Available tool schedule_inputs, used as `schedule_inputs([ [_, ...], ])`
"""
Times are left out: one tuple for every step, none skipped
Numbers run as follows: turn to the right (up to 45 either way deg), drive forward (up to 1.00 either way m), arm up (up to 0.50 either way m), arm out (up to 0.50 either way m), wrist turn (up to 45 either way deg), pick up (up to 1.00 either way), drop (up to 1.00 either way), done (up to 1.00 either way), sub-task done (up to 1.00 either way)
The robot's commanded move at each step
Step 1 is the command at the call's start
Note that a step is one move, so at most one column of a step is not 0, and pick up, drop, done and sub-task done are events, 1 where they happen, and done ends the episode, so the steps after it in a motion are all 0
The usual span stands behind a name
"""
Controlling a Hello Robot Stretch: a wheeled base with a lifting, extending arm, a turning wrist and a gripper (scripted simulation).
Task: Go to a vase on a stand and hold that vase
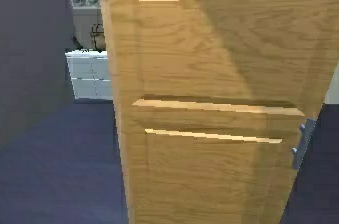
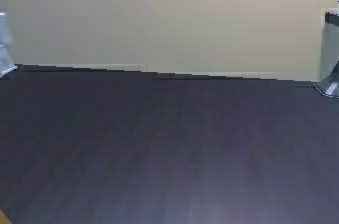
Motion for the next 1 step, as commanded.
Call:
schedule_inputs([
  [45.0, 0.00, 0.00, 0.00, 0.0, 0.00, 0.00, 0.00, 0.00],
])
